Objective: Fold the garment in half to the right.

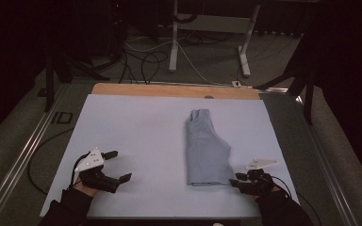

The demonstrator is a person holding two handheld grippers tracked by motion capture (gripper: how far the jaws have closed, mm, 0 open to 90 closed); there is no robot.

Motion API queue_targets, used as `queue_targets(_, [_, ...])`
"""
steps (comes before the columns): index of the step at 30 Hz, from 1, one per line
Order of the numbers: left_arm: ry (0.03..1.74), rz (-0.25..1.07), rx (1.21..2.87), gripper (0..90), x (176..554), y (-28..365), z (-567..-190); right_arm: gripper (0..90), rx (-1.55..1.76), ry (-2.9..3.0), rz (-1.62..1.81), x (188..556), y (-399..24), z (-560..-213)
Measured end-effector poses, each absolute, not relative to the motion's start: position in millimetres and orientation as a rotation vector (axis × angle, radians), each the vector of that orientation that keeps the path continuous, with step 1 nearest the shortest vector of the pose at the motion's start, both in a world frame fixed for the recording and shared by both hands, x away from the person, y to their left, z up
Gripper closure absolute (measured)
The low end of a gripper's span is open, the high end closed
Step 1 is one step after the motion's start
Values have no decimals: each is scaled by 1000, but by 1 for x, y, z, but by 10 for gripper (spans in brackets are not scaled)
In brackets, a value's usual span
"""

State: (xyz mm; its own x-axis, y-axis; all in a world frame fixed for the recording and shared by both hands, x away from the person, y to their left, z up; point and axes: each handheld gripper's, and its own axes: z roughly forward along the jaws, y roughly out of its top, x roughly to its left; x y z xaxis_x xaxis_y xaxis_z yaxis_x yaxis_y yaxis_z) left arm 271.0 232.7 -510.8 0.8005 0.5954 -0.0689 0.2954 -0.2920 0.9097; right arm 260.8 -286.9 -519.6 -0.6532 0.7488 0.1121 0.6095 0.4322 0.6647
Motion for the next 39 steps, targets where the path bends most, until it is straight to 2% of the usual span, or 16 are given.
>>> queue_targets(6, [673,346,1891,3,271,233,-510,312,1177,2439,1131,265,-286,-507])
queue_targets(9, [672,348,1891,3,271,233,-510,166,1109,2448,1201,268,-284,-502])
queue_targets(14, [672,348,1894,3,271,234,-510,92,1034,2406,1333,278,-279,-498])
queue_targets(24, [665,343,1897,3,271,234,-510,91,905,2341,1501,284,-276,-507])
queue_targets(39, [657,346,1897,3,269,237,-511,88,926,2320,1401,278,-287,-519])
